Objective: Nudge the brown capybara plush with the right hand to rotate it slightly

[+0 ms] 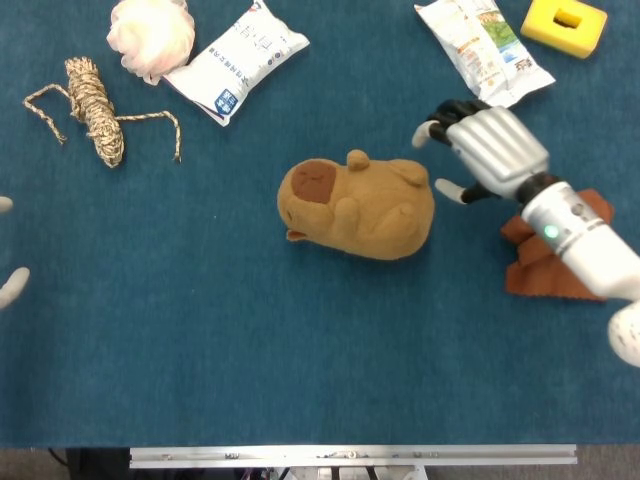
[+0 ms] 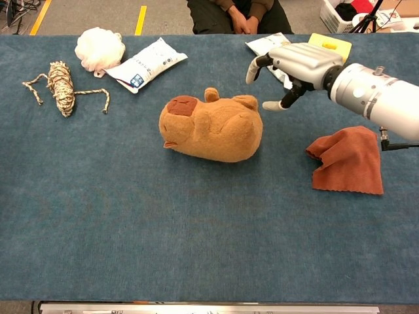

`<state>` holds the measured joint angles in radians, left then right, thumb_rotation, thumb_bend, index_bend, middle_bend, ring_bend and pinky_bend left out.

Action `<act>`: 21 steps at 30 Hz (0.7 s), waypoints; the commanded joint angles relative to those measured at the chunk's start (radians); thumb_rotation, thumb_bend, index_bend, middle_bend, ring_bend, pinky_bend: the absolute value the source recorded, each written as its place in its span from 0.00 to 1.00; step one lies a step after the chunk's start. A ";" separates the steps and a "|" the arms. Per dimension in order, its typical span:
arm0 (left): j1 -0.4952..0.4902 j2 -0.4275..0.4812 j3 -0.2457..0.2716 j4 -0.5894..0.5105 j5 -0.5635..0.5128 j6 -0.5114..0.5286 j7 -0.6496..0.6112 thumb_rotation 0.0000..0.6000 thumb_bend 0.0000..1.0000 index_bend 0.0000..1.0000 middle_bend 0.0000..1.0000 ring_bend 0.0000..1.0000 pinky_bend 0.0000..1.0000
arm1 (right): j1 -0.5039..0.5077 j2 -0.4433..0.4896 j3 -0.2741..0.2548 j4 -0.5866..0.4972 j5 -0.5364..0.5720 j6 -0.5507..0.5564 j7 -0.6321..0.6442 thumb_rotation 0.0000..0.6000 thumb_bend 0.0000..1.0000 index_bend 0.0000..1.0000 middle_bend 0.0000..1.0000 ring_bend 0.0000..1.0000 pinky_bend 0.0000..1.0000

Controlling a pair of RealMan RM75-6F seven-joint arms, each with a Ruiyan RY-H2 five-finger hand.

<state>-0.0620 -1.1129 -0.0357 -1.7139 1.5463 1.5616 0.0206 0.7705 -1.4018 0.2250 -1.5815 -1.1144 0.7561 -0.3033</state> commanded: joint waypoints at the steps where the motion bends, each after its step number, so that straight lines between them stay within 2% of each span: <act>1: 0.002 0.001 -0.001 0.001 -0.002 0.002 -0.002 1.00 0.17 0.30 0.23 0.13 0.14 | 0.033 -0.024 -0.002 0.021 0.031 -0.023 -0.022 1.00 0.33 0.36 0.33 0.18 0.23; 6: 0.007 0.005 -0.002 0.000 -0.004 0.006 -0.006 1.00 0.17 0.30 0.23 0.13 0.14 | 0.086 -0.043 -0.015 0.039 0.096 -0.066 -0.059 1.00 0.45 0.36 0.33 0.18 0.23; 16: 0.012 0.012 -0.003 0.004 -0.002 0.012 -0.019 1.00 0.17 0.31 0.23 0.13 0.14 | 0.133 -0.062 -0.051 0.036 0.173 -0.063 -0.087 1.00 0.44 0.36 0.33 0.18 0.23; 18: 0.011 0.012 -0.003 0.007 -0.001 0.010 -0.020 1.00 0.17 0.31 0.23 0.13 0.14 | 0.133 -0.067 -0.056 0.039 0.177 -0.051 -0.084 1.00 0.44 0.41 0.33 0.18 0.23; 21: 0.009 0.010 -0.004 0.009 0.002 0.009 -0.019 1.00 0.17 0.31 0.23 0.13 0.14 | 0.136 -0.079 -0.064 0.047 0.177 -0.031 -0.087 1.00 0.44 0.54 0.34 0.18 0.23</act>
<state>-0.0525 -1.1028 -0.0394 -1.7054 1.5480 1.5709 0.0013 0.9051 -1.4754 0.1645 -1.5376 -0.9380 0.7179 -0.3893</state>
